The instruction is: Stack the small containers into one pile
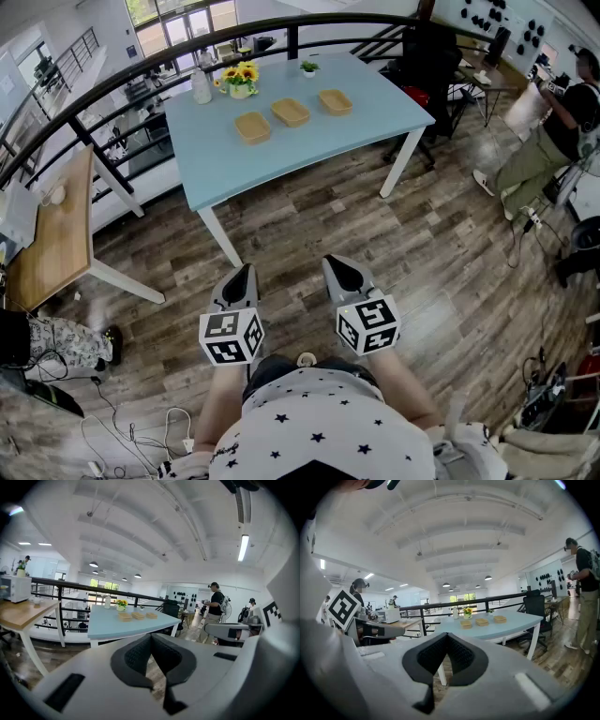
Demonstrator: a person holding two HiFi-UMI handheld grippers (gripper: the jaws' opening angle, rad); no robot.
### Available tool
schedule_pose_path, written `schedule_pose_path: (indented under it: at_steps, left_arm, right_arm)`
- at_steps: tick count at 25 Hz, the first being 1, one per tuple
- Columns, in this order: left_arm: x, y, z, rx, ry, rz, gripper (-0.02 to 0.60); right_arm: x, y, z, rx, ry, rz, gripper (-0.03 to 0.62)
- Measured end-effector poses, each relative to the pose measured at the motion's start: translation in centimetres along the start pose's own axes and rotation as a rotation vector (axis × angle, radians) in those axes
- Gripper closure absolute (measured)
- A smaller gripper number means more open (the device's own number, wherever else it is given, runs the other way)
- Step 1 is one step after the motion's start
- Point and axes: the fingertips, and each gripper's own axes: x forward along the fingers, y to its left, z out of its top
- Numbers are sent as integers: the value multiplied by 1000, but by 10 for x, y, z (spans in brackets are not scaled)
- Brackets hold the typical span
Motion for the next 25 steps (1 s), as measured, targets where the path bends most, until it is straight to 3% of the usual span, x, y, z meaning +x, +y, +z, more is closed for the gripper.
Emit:
schedule_pose_path:
  at_steps: [11, 25]
  left_arm:
    - [-20, -3, 3, 0, -24, -22, 578]
    - [-13, -10, -1, -25, -22, -10, 578]
  right_arm:
    - [-14, 19, -2, 2, -5, 6, 589]
    - [-14, 10, 2, 28, -25, 22, 589]
